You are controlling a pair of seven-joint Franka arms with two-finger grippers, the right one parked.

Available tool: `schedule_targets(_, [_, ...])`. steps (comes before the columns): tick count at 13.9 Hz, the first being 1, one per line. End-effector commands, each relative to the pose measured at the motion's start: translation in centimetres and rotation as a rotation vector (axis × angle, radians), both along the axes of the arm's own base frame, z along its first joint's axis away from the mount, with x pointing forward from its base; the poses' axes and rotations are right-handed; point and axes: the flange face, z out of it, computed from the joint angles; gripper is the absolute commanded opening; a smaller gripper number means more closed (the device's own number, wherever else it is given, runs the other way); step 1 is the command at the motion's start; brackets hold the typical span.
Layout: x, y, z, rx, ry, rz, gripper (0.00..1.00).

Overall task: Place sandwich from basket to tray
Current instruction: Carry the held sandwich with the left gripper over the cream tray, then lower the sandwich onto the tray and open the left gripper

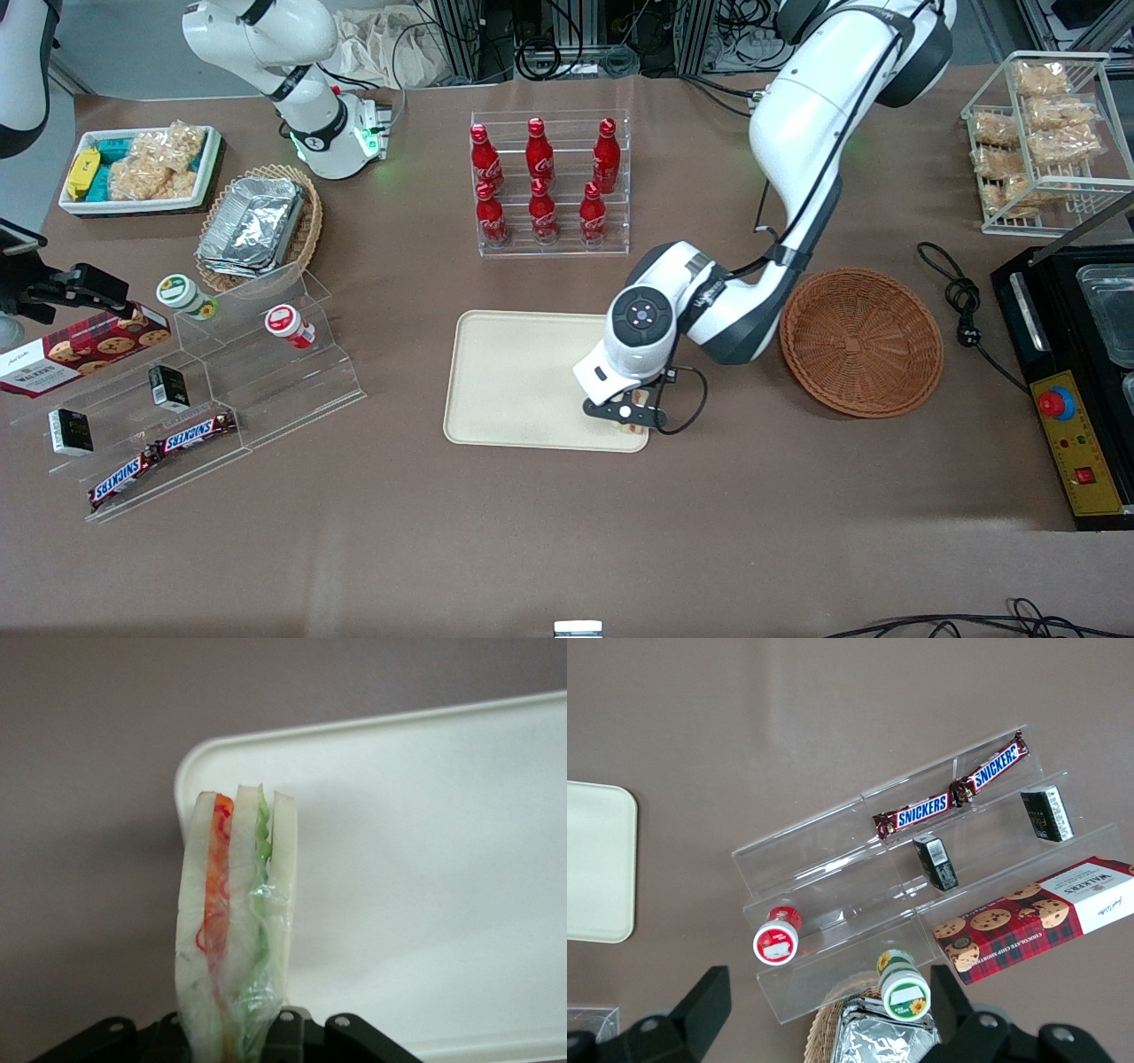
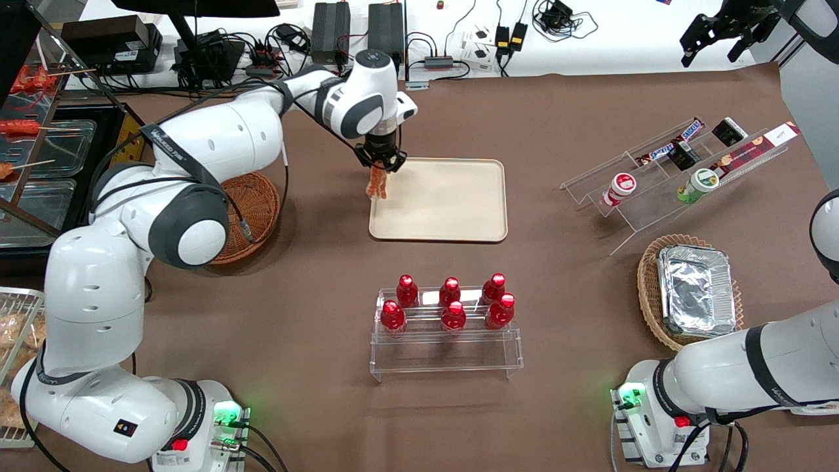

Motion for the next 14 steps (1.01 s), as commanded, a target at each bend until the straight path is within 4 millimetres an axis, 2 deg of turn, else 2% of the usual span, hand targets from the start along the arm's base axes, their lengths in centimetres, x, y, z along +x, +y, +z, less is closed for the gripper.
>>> schedule_targets(1, [-1.8,-3.3,-1.9,0.024,-0.016,0.08,0.0])
schedule_targets(2, [-2.1,-3.5,-2.6,0.032,-0.014,0.101,0.0])
schedule_targets(3, [-2.1,-3.4,-3.0,0.034,-0.006,0.128,0.14])
schedule_targets(4, [-1.5,-2.7,-2.9,0.034,-0.008,0.142,0.84])
schedule_targets(5, [-1.2,-2.6,-2.0,0.028,-0.018,0.148,1.0])
schedule_targets(12, [-0.6,-1.5,7.1,0.011,-0.084,0.17,1.0])
schedule_targets(14, [-1.5,-0.1,12.0,0.054,-0.074,0.158,1.0])
